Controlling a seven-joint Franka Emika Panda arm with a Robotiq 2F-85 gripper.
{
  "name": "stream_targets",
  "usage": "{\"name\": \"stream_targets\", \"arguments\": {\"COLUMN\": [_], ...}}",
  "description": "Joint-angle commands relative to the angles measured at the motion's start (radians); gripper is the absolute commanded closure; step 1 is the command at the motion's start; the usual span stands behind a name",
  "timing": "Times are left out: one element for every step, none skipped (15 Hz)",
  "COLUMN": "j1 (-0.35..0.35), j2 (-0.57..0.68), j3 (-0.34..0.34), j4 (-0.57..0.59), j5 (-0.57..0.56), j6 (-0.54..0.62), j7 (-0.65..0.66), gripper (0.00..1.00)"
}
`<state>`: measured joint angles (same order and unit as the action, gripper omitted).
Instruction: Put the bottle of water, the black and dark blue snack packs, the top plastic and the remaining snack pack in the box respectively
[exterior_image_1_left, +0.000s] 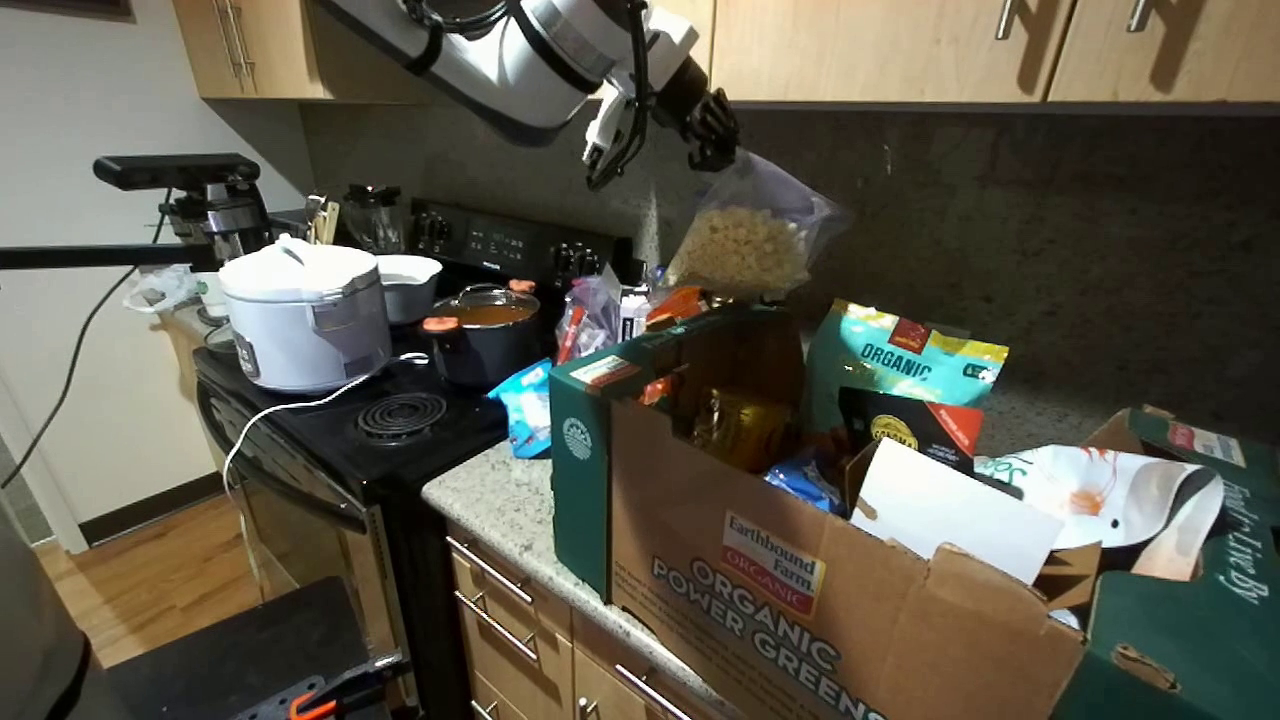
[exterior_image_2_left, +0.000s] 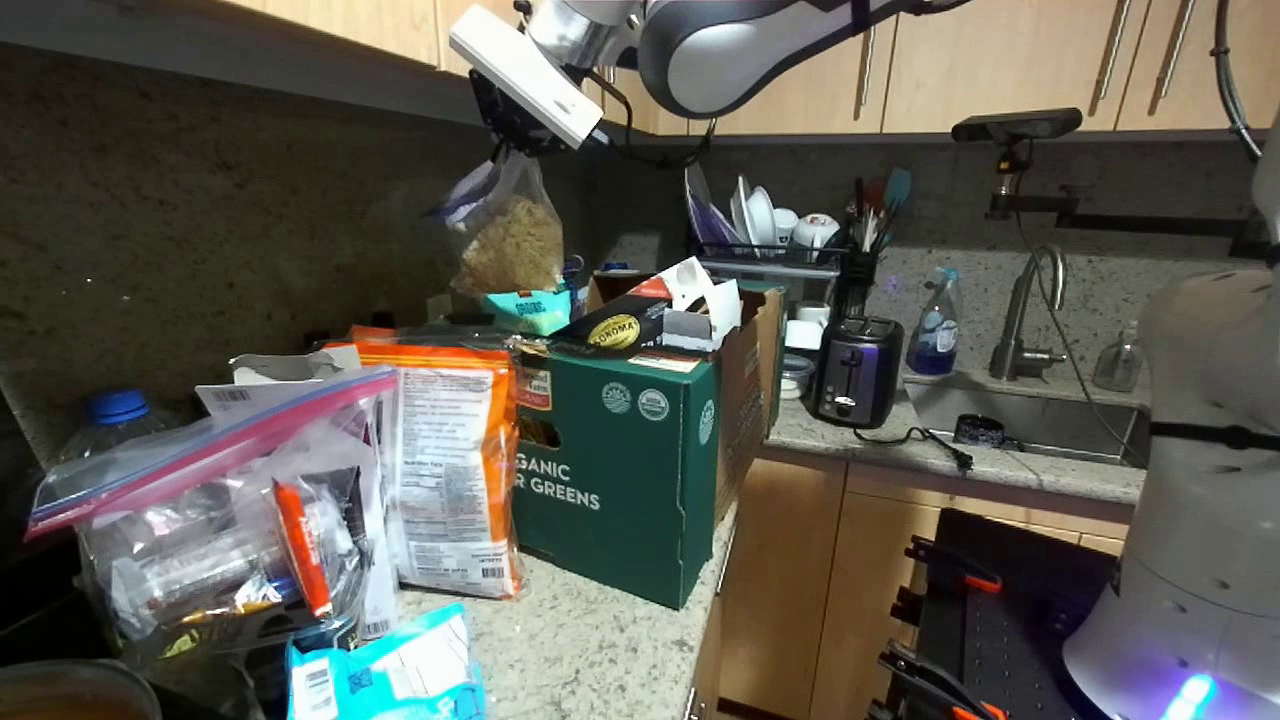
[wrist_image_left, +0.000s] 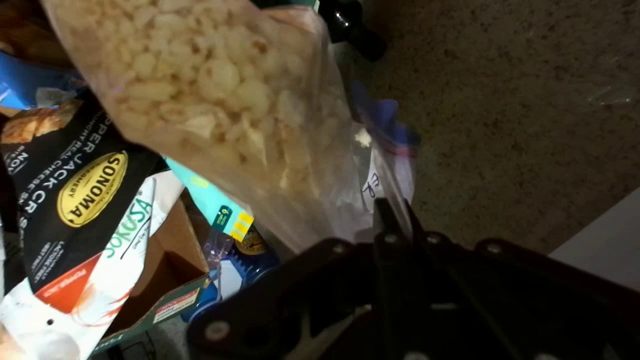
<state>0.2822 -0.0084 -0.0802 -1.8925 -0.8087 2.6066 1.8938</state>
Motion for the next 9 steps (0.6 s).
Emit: {"name": "stream_targets", "arguments": {"j1": [-0.002,-0.078,-0.091,-0.111,-0.131,-0.149,-0.165,-0.181,-0.195], "j2": [-0.083,-0.089,-0.092,-0.097,-0.099,-0.101,-0.104,-0.106,-0.107], "j3": [0.0,0.071,0.078,0.09,0.098,0.106,0.109,0.109,0.107], "j4": [-0.094,-0.108,-0.122,-0.136,-0.149,-0.16,-0.174,-0.186,-0.197], "j5": [-0.017,0.004,0.014,0.032,0.045,0.053,0.067,0.083,0.099], "j6": [-0.053,-0.065,-0.078,-0.091,-0.1,-0.113,-0.121,-0.128,-0.133], "j7": [0.055,0.044,0.042,0.038,0.038,0.043,0.044,0.045,0.047], "gripper": [1.0,1.0,1.0,1.0,1.0,1.0,1.0,1.0,1.0]}}
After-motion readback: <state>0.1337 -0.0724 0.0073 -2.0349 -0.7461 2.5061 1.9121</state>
